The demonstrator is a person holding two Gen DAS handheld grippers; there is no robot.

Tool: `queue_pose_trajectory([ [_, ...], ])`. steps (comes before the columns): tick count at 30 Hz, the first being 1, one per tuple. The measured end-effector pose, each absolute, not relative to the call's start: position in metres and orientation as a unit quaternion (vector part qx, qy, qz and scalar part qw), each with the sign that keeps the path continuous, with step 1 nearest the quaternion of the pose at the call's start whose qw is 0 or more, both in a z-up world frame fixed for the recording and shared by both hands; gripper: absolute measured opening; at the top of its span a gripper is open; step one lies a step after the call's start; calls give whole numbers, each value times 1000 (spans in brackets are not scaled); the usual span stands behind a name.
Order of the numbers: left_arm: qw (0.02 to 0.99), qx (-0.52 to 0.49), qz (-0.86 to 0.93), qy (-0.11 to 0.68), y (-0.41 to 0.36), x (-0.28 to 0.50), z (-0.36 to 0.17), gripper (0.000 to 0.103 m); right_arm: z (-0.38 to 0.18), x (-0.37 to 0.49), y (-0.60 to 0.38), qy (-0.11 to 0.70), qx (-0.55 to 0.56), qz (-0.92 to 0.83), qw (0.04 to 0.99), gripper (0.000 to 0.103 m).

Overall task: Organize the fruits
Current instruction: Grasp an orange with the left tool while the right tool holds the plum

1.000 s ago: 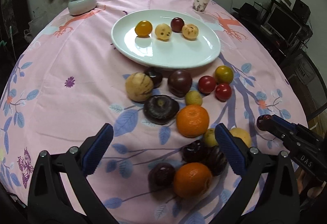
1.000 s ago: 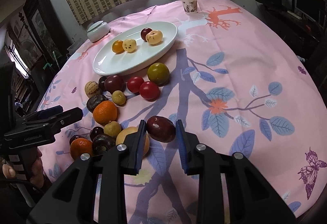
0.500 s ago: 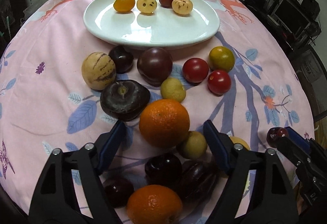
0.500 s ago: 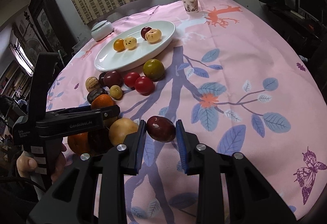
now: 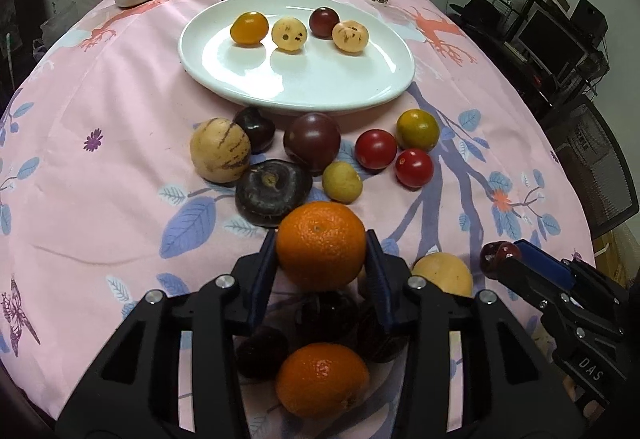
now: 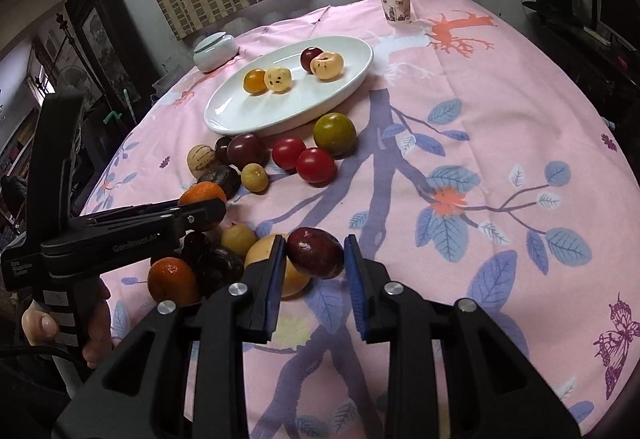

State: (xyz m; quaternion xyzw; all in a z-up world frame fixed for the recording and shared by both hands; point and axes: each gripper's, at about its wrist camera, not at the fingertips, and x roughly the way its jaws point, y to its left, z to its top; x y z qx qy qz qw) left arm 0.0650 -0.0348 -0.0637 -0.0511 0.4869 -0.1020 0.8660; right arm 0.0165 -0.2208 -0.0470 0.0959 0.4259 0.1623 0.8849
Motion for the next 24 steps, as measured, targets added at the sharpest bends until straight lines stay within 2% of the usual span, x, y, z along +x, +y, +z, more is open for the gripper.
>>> queue_pose_trajectory([
  [12, 876, -73, -104, 465, 7, 47, -48, 43, -36, 19, -187, 423, 72, 168, 888, 30],
  [24, 875, -79, -107, 466, 16, 48, -46, 43, -33, 22, -180, 421, 67, 166, 889, 30],
])
